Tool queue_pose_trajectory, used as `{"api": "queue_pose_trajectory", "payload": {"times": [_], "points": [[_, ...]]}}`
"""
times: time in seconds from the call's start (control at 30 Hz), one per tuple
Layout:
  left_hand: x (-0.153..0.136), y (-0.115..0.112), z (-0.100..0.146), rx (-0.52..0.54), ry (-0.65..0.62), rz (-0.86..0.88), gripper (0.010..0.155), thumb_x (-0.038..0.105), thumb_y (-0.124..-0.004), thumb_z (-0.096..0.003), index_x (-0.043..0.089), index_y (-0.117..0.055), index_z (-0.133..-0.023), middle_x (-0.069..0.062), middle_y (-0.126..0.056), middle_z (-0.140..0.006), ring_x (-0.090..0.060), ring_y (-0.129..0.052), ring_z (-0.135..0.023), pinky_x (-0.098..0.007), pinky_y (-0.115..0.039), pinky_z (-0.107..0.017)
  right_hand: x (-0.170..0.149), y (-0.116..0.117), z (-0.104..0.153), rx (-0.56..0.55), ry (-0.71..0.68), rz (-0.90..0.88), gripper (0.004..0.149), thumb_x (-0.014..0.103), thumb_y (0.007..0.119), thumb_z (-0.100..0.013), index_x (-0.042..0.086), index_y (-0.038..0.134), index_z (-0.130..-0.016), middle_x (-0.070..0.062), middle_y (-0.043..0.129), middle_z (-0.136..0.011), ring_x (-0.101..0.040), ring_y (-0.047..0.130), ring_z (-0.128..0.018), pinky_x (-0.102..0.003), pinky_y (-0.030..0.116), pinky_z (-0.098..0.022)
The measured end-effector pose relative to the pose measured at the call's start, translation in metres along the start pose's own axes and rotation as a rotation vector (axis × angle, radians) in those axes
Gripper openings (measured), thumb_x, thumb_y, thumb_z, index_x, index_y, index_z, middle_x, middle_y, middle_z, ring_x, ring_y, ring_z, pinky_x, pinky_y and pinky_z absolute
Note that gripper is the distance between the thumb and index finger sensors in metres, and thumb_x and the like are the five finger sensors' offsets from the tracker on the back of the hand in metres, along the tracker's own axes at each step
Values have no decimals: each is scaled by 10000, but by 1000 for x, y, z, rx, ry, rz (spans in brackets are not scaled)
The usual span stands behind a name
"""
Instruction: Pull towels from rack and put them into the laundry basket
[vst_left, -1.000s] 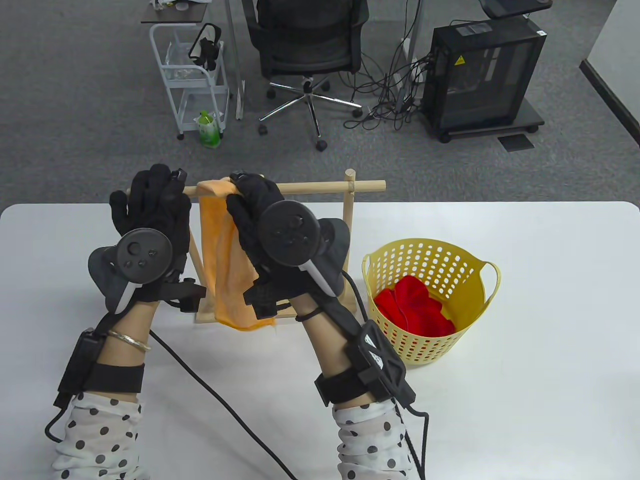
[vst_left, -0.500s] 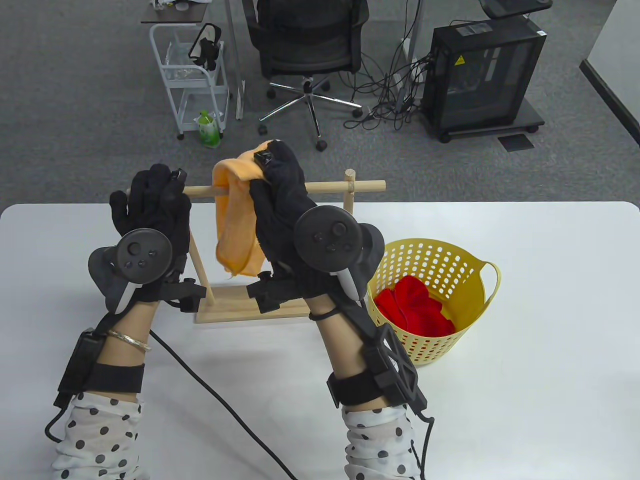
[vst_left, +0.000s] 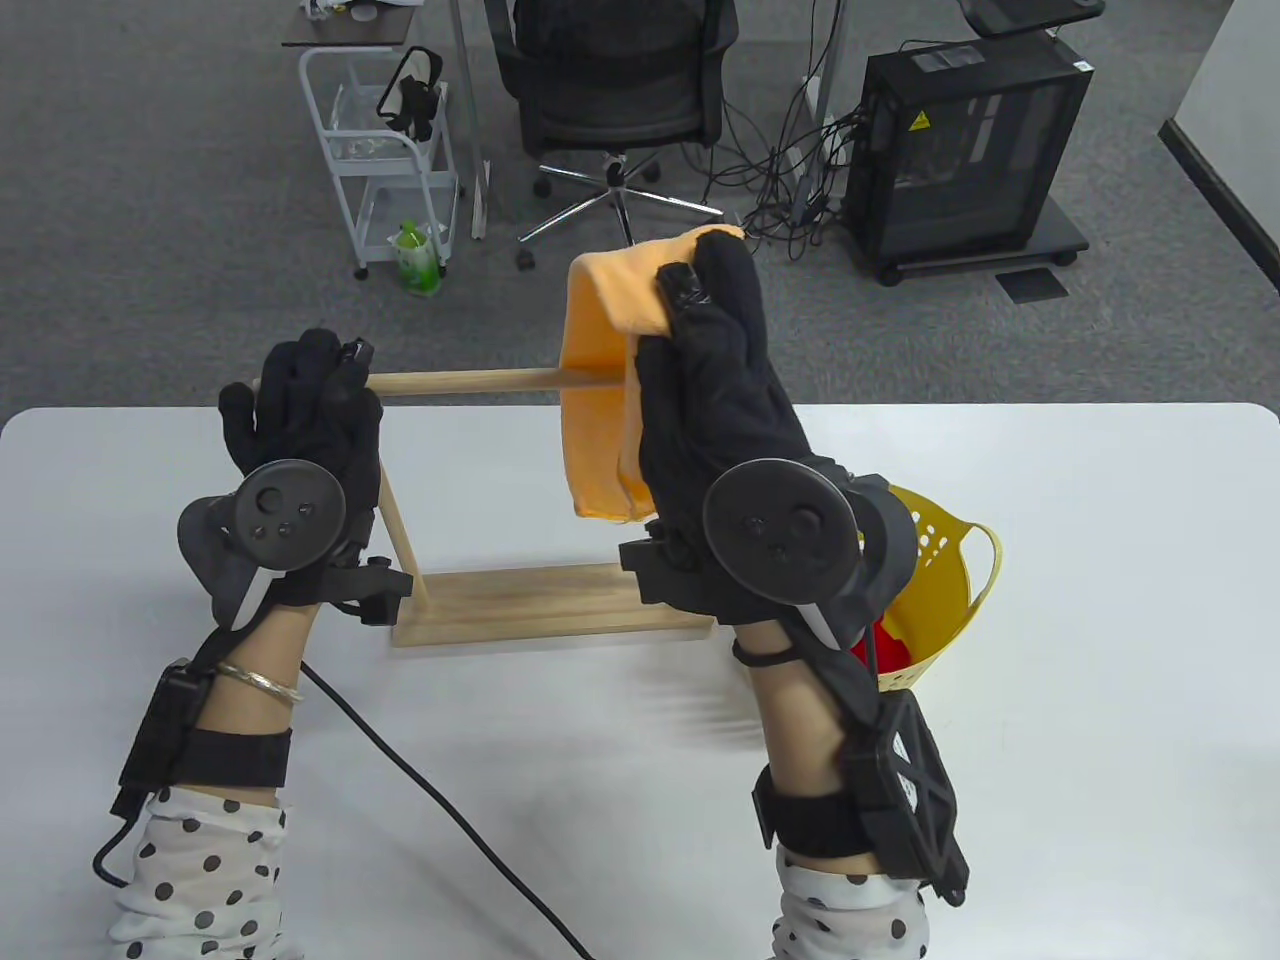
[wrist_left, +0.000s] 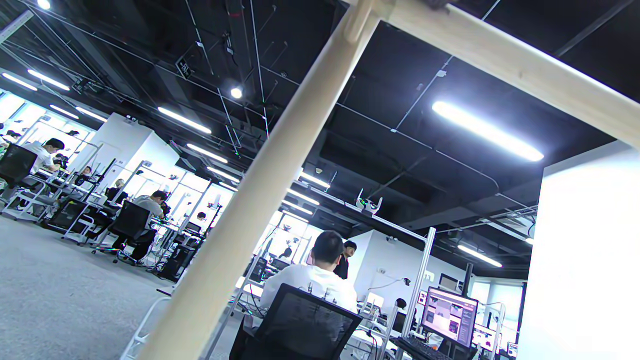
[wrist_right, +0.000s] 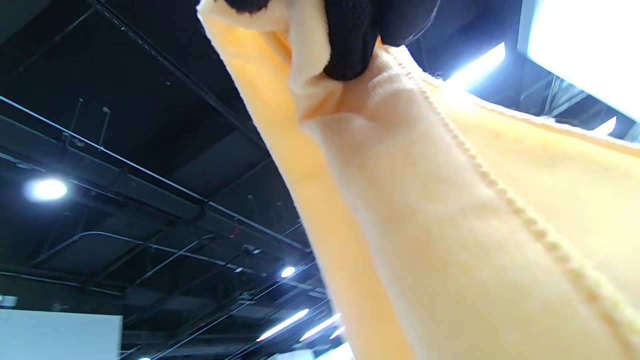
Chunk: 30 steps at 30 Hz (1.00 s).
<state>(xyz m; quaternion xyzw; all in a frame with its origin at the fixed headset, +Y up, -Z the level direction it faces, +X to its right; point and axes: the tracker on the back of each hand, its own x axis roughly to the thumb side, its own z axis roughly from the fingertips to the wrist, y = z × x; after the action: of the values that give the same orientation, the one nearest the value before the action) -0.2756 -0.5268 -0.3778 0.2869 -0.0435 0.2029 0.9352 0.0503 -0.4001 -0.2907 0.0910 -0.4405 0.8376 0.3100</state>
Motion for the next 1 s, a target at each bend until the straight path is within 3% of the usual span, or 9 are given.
{"api": "queue_pose_trajectory", "payload": {"times": [0.37,1.0], "points": [[0,0,1,1,-3,-4,455,418,-458,-754,321,-467,-1199,60,-348,-1317,-178,-235,-1234,-560,-77,-912,-11,-33,1,-161,-50,235,440,361,559,-653,254,416,-1055,-63,307,-1193,-161,670,-1053,-346,517,-856],[0,0,2,2,-6,-5,457,417,-458,-755,319,-462,-1201,57,-344,-1318,-176,-232,-1235,-560,-75,-912,-15,-57,0,-269,-26,390,558,414,537,-668,252,221,-1099,-31,-46,-1161,-222,296,-1145,-386,190,-856]]}}
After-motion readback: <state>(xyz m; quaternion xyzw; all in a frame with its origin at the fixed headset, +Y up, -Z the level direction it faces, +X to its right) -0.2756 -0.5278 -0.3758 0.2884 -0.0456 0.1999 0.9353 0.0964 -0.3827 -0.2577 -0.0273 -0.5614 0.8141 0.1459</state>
